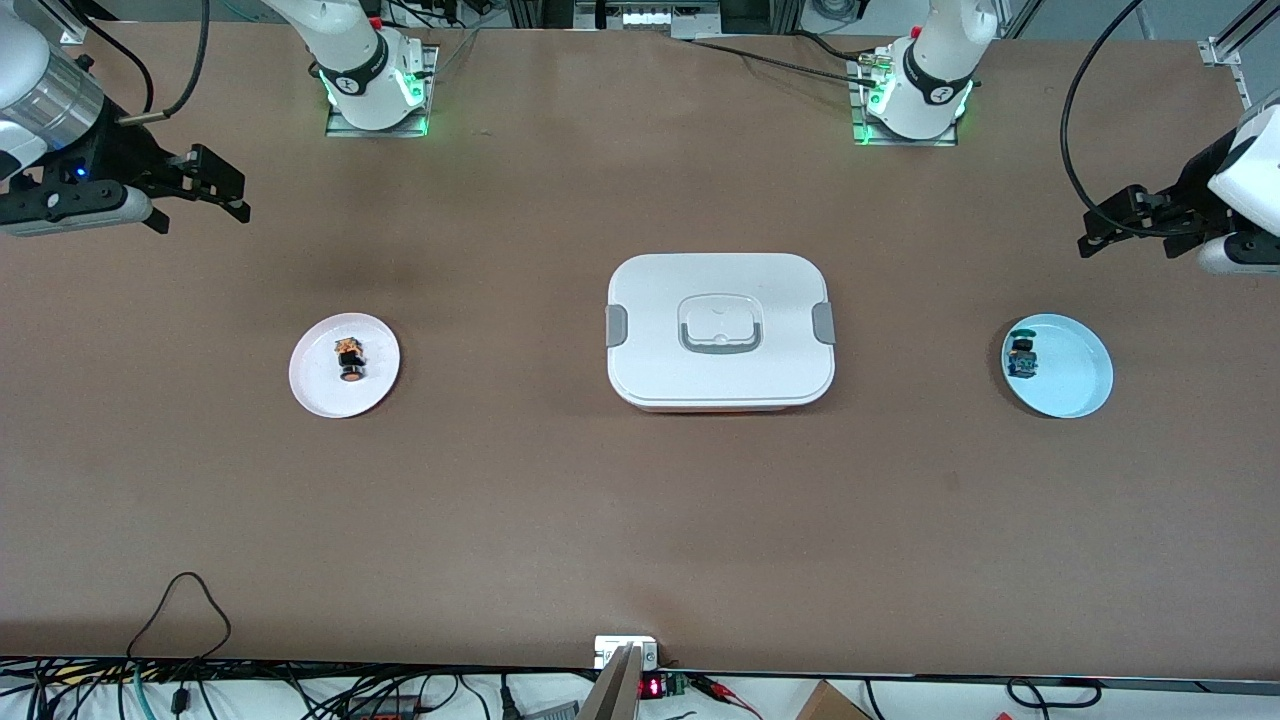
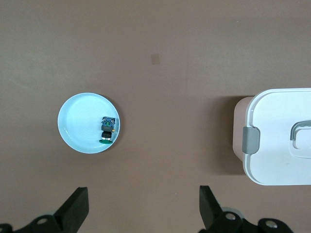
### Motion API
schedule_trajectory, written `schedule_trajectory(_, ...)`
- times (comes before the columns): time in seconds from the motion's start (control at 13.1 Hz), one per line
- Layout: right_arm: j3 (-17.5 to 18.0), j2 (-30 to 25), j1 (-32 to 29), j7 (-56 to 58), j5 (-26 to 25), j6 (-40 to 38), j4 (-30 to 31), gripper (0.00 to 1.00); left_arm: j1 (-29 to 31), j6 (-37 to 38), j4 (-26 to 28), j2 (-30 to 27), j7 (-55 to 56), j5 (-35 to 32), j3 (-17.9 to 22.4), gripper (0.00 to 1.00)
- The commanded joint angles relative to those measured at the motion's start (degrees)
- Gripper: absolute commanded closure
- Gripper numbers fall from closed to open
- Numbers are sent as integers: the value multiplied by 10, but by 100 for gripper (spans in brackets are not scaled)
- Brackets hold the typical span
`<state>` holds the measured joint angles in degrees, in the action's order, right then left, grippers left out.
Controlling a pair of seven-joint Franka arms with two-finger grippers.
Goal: Transfer orange switch to right arm and place
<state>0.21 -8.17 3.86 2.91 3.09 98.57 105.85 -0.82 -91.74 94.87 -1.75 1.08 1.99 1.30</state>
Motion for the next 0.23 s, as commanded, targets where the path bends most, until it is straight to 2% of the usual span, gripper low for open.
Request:
schedule_trajectory(0.0, -2, 49, -4, -4, -2, -14, -74, 0, 0, 13, -28, 5, 2, -16, -2, 0)
schedule_trajectory(0.15, -2, 53, -4, -5, -3, -29, -79, 0, 0, 12, -29, 5, 2, -16, -2, 0)
